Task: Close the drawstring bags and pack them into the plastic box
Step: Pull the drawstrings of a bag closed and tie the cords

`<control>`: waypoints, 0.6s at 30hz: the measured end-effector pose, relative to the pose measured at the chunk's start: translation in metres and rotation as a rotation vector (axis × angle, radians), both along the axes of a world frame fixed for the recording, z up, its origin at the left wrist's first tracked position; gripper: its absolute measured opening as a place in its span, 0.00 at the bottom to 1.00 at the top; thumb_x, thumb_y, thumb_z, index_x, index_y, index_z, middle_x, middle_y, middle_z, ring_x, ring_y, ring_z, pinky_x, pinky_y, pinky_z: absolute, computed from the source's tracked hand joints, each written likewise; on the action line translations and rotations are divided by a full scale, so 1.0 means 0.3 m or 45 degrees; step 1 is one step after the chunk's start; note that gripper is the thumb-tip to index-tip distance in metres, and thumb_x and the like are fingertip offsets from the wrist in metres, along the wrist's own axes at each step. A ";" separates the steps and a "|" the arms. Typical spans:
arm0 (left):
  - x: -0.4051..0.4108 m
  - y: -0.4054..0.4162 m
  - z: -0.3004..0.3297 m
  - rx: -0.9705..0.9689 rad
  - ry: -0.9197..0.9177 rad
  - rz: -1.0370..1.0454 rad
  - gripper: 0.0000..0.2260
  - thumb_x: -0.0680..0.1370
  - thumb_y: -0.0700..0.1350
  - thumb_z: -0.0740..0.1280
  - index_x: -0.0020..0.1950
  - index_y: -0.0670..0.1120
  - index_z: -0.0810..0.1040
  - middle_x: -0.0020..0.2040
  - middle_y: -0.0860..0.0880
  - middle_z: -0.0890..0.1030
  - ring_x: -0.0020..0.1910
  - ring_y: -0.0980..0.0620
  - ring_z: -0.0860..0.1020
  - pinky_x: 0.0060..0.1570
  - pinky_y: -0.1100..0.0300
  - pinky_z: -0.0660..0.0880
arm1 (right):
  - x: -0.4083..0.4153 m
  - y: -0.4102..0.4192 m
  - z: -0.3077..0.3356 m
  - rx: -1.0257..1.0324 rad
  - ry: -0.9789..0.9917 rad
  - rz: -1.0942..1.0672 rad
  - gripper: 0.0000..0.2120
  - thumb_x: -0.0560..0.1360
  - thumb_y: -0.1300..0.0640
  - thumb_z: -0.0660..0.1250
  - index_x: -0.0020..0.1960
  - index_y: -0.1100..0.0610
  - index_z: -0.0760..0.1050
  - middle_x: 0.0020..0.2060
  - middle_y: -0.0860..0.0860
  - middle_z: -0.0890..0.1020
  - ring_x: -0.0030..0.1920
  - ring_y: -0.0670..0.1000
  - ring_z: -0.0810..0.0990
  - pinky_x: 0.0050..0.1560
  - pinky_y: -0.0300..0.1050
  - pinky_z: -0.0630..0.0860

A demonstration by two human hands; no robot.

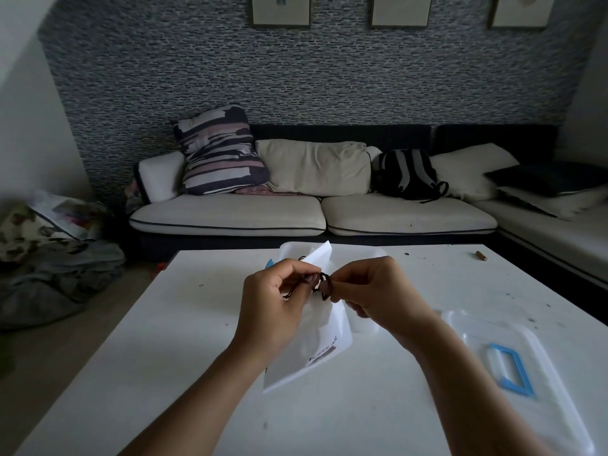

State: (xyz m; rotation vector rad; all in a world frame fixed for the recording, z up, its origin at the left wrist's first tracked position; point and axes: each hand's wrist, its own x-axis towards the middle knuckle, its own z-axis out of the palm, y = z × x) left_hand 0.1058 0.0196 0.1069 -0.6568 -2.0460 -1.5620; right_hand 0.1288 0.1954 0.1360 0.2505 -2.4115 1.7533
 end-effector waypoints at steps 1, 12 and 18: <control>0.001 0.002 0.001 -0.012 0.017 0.007 0.10 0.77 0.33 0.70 0.47 0.47 0.85 0.42 0.58 0.86 0.43 0.59 0.84 0.46 0.66 0.79 | -0.001 0.001 -0.002 0.005 -0.012 0.008 0.06 0.73 0.62 0.74 0.37 0.59 0.85 0.22 0.45 0.74 0.25 0.45 0.64 0.27 0.34 0.61; 0.010 0.008 0.015 0.091 -0.182 -0.134 0.12 0.77 0.34 0.70 0.45 0.50 0.85 0.41 0.54 0.86 0.44 0.55 0.85 0.51 0.60 0.80 | -0.019 -0.001 -0.020 0.094 0.156 -0.111 0.08 0.67 0.59 0.80 0.36 0.59 0.82 0.26 0.46 0.79 0.27 0.45 0.70 0.31 0.38 0.67; 0.006 -0.011 0.033 0.150 -0.270 -0.236 0.12 0.76 0.32 0.71 0.44 0.50 0.86 0.41 0.52 0.87 0.44 0.54 0.85 0.48 0.59 0.80 | -0.028 0.007 -0.033 0.181 0.255 -0.032 0.09 0.68 0.55 0.80 0.48 0.52 0.86 0.41 0.42 0.86 0.42 0.47 0.83 0.45 0.43 0.79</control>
